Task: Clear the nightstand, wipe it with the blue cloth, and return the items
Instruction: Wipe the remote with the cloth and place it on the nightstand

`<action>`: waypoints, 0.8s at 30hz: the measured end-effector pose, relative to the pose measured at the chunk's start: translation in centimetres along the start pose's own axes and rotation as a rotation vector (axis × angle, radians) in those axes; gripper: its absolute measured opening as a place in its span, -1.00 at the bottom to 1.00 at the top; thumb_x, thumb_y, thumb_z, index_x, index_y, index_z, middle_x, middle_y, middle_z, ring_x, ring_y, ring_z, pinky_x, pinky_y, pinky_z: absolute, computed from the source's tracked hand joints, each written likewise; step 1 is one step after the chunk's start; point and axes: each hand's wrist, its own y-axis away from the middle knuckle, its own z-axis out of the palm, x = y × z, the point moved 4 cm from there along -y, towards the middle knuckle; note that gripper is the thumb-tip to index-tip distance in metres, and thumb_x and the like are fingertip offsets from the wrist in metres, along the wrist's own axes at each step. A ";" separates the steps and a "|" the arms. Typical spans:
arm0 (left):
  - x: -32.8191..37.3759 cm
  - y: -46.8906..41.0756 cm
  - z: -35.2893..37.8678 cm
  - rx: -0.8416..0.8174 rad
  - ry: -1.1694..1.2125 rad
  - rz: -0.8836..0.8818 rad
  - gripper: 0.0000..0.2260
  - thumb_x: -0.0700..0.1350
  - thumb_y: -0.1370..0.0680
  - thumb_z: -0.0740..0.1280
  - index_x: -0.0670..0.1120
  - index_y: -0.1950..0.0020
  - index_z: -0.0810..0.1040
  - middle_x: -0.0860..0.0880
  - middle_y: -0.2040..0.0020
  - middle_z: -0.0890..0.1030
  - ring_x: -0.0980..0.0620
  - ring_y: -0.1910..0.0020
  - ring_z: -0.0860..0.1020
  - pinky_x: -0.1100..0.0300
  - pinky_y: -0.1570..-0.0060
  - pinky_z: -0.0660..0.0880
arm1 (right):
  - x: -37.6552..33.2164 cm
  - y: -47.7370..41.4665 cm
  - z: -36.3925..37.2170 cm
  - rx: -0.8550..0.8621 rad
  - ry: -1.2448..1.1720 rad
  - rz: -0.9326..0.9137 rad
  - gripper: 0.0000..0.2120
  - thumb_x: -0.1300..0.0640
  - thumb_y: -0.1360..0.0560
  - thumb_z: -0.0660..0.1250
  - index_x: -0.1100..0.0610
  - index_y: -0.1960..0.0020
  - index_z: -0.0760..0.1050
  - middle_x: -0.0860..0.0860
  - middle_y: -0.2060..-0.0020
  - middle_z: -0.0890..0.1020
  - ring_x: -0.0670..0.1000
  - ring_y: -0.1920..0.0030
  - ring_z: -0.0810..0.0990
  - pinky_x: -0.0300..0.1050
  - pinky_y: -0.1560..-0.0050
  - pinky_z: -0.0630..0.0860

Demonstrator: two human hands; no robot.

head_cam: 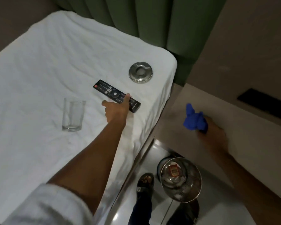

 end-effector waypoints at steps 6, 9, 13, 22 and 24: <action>0.1 -0.2 1.3 -0.041 0.018 0.036 -0.47 -0.05 -0.38 0.47 -0.15 -0.25 0.35 -0.14 -0.17 0.58 -0.11 -0.02 0.56 0.09 0.02 0.54 | -4.3 -1.0 -2.9 0.124 -0.189 -0.084 -0.72 -0.03 -0.50 0.26 0.09 -0.13 0.46 -0.06 0.23 0.56 -0.03 0.27 0.54 -0.24 0.26 0.40; -0.8 1.9 1.2 -0.030 0.089 0.157 -0.64 -0.20 -0.44 0.33 -0.05 -0.21 0.38 -0.06 -0.01 0.62 -0.15 0.03 0.60 -0.05 -0.06 0.58 | -4.9 -1.3 -4.0 0.215 -0.287 -0.061 -0.83 -0.01 -0.48 0.33 0.09 0.10 0.47 -0.02 0.34 0.57 -0.11 0.36 0.51 -0.24 0.36 0.35; -1.4 6.6 2.5 -0.166 0.189 0.298 -0.62 -0.19 -0.41 0.28 0.16 -0.16 0.38 -0.01 0.20 0.63 -0.11 0.26 0.63 -0.07 0.17 0.63 | -5.5 -1.5 -5.8 0.272 -0.380 -0.053 -0.82 0.07 -0.47 0.34 0.10 -0.03 0.51 -0.02 0.25 0.62 -0.01 0.29 0.53 -0.21 0.29 0.37; -1.0 16.0 11.0 -0.698 0.303 0.111 -0.50 0.24 -0.62 0.09 -0.11 -0.03 0.64 -0.19 0.22 0.70 -0.09 0.43 0.64 0.16 0.47 0.54 | -3.8 -5.3 -7.0 0.169 -0.234 -0.226 -0.45 0.33 -0.42 0.21 0.23 -0.41 0.32 0.24 -0.40 0.39 0.19 -0.42 0.35 -0.08 -0.43 0.19; -0.5 17.6 12.9 -0.744 0.237 0.125 -0.36 0.32 -0.61 -0.01 -0.12 0.10 0.66 -0.18 0.30 0.69 -0.12 0.43 0.65 0.08 0.40 0.58 | -2.4 -4.9 -6.7 0.128 -0.215 -0.185 -0.44 0.39 -0.40 0.24 0.22 -0.40 0.36 0.23 -0.41 0.39 0.18 -0.44 0.32 0.00 -0.47 0.19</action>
